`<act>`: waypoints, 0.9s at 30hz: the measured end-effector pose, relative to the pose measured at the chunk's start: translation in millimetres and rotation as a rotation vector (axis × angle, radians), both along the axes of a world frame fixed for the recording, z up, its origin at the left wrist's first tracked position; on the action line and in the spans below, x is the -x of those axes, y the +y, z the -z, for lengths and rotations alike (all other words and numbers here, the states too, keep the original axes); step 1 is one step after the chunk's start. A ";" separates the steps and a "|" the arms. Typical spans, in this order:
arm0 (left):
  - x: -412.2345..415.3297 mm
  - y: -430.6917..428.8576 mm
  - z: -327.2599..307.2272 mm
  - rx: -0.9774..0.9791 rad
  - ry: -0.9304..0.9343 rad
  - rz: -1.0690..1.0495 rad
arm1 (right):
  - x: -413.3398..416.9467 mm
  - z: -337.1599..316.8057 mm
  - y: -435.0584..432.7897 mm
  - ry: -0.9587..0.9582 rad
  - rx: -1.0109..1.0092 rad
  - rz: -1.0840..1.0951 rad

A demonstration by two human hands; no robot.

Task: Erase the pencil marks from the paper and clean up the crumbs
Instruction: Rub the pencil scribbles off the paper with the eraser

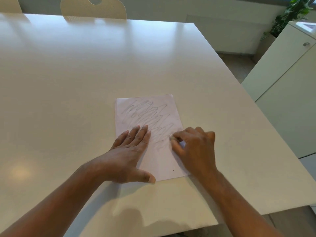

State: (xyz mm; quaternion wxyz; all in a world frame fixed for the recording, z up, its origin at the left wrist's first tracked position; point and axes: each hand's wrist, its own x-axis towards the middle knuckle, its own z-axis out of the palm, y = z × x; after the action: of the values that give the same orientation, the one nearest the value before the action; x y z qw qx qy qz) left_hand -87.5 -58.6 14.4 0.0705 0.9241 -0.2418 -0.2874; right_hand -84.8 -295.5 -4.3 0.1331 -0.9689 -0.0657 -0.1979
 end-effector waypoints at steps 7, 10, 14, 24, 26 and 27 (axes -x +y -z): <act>-0.5 0.1 -0.7 0.010 0.005 -0.006 | 32.4 3.3 29.4 0.014 0.058 -0.281; -0.4 -0.2 -0.8 0.001 0.010 -0.010 | -0.2 2.5 10.1 -0.019 0.078 -0.095; 0.2 -0.5 -0.7 0.004 0.011 -0.013 | -14.5 -2.8 5.3 0.010 0.063 -0.015; 0.1 -0.7 -1.8 0.014 0.014 -0.020 | -17.4 1.3 6.7 -0.041 0.140 -0.044; 0.4 -0.6 -1.6 0.013 0.010 -0.023 | -20.5 -0.5 7.3 -0.011 0.125 -0.020; 0.6 -0.6 -0.8 0.015 0.006 -0.024 | -15.4 0.2 14.1 -0.006 0.112 -0.046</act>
State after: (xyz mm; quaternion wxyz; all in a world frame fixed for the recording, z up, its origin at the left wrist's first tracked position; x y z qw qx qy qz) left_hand -88.1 -59.2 15.3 0.0815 0.9255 -0.2327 -0.2873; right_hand -69.4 -281.4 -4.5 0.0831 -0.9725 -0.0995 -0.1936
